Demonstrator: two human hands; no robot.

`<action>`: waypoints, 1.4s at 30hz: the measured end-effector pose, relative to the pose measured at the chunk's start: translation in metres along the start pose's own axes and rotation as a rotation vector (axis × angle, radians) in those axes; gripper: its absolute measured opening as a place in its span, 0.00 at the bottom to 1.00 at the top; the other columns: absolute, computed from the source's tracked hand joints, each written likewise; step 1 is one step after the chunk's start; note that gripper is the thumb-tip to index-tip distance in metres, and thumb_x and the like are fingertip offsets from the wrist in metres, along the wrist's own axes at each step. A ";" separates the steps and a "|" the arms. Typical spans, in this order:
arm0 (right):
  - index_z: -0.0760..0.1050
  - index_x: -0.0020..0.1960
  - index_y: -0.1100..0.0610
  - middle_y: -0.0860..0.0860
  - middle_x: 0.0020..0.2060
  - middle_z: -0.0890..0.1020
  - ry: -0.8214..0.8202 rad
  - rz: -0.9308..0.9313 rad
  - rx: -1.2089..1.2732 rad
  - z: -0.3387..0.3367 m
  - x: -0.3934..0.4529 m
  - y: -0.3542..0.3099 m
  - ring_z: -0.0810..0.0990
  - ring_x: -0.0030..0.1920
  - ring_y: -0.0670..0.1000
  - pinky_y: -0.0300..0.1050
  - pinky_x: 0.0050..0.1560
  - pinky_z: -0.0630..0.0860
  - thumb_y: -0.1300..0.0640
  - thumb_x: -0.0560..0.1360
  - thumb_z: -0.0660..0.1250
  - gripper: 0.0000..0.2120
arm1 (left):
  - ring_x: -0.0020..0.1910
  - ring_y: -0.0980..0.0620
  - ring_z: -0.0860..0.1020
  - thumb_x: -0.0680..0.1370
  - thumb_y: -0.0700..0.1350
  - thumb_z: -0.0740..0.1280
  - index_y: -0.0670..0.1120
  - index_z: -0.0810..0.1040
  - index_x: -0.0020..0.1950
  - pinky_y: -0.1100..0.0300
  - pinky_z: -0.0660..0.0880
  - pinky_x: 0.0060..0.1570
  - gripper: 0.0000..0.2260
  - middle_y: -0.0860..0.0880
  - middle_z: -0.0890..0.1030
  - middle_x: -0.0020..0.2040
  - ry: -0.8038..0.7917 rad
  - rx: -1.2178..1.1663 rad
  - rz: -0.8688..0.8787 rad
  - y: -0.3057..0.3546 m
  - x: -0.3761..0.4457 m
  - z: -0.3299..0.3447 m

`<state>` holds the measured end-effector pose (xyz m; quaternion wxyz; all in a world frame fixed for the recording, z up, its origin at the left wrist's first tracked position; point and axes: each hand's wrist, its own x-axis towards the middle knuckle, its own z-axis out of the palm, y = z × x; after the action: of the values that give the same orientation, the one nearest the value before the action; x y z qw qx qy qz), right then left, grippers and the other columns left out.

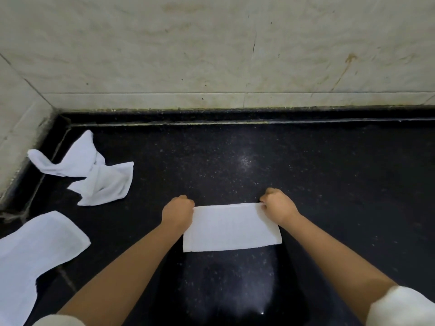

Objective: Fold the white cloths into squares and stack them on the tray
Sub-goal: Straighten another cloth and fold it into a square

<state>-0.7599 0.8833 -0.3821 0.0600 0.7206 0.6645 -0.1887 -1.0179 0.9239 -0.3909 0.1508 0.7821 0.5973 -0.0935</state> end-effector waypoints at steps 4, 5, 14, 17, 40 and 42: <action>0.77 0.52 0.64 0.57 0.55 0.74 -0.008 0.004 -0.076 -0.001 -0.001 -0.006 0.73 0.57 0.57 0.45 0.52 0.72 0.68 0.75 0.56 0.12 | 0.54 0.49 0.76 0.79 0.39 0.59 0.42 0.77 0.56 0.60 0.74 0.50 0.10 0.46 0.76 0.56 0.007 0.035 0.008 0.002 -0.004 0.000; 0.77 0.53 0.64 0.57 0.55 0.74 -0.017 -0.002 -0.098 -0.003 -0.001 -0.008 0.73 0.57 0.57 0.45 0.52 0.72 0.68 0.76 0.56 0.12 | 0.54 0.49 0.75 0.79 0.39 0.59 0.41 0.77 0.56 0.59 0.74 0.50 0.09 0.45 0.75 0.56 -0.002 0.041 0.009 0.003 -0.005 -0.001; 0.81 0.44 0.63 0.60 0.44 0.80 0.450 -0.102 0.098 -0.079 -0.009 -0.005 0.77 0.48 0.63 0.52 0.50 0.74 0.65 0.69 0.63 0.08 | 0.51 0.42 0.75 0.74 0.37 0.64 0.40 0.80 0.50 0.52 0.72 0.46 0.08 0.41 0.77 0.51 0.376 -0.192 0.118 0.000 -0.004 -0.080; 0.80 0.36 0.63 0.59 0.36 0.80 0.645 -0.207 0.120 -0.077 -0.028 0.002 0.78 0.39 0.63 0.52 0.40 0.74 0.67 0.62 0.67 0.05 | 0.44 0.39 0.77 0.69 0.33 0.69 0.38 0.82 0.44 0.49 0.76 0.42 0.05 0.40 0.80 0.43 0.464 -0.180 0.287 -0.006 -0.018 -0.086; 0.72 0.60 0.60 0.56 0.60 0.75 0.046 0.624 0.161 0.024 -0.055 -0.022 0.71 0.62 0.56 0.50 0.61 0.65 0.50 0.77 0.58 0.18 | 0.77 0.47 0.42 0.81 0.56 0.50 0.42 0.47 0.76 0.52 0.42 0.75 0.29 0.44 0.44 0.78 0.018 -0.024 0.066 0.044 -0.028 0.027; 0.72 0.60 0.60 0.56 0.61 0.75 0.023 0.677 0.220 0.020 -0.052 -0.026 0.71 0.62 0.57 0.51 0.62 0.64 0.51 0.77 0.58 0.17 | 0.77 0.47 0.41 0.81 0.57 0.48 0.43 0.45 0.77 0.52 0.41 0.75 0.29 0.44 0.43 0.78 0.005 -0.014 0.051 0.043 -0.027 0.032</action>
<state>-0.7915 0.8305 -0.3778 0.0338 0.9043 0.3642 -0.2203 -0.9825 0.8784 -0.4065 0.1568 0.7963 0.5782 -0.0835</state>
